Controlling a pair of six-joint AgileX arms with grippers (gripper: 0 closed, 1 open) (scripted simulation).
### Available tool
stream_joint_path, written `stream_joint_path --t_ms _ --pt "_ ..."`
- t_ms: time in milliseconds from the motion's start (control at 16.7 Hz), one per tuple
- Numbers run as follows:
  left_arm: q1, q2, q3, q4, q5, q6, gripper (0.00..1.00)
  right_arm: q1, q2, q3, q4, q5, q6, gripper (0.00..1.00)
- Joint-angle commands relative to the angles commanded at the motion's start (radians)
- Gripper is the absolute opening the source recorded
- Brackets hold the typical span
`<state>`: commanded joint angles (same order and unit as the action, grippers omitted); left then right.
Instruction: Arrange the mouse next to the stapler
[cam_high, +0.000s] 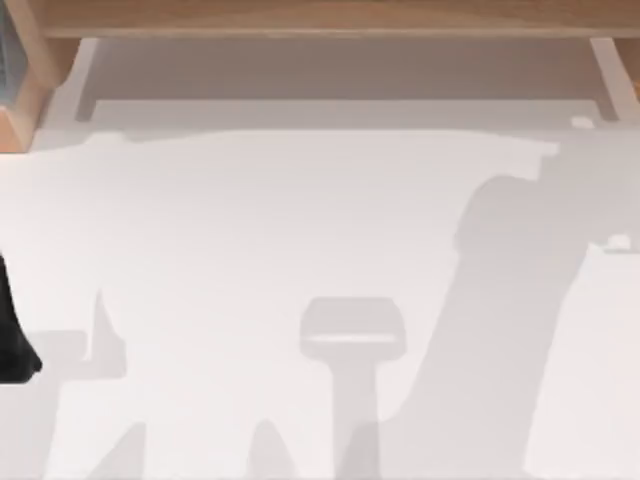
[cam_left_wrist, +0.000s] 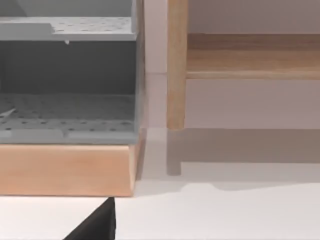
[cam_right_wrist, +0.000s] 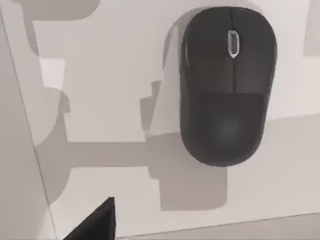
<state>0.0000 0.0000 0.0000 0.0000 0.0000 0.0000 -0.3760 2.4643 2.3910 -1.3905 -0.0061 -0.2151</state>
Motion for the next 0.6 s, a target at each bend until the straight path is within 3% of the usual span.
stream_joint_path --t_ms 240,540,600 --pt "0.000 0.000 0.000 0.000 0.000 0.000 1.00 0.008 0.130 -0.019 0.137 -0.005 -0.005 1.00" --pt "0.000 0.000 0.000 0.000 0.000 0.000 1.00 0.011 0.138 -0.018 0.146 -0.005 -0.002 1.00" --pt "0.000 0.000 0.000 0.000 0.000 0.000 1.00 0.011 0.138 -0.018 0.146 -0.005 -0.002 0.92"
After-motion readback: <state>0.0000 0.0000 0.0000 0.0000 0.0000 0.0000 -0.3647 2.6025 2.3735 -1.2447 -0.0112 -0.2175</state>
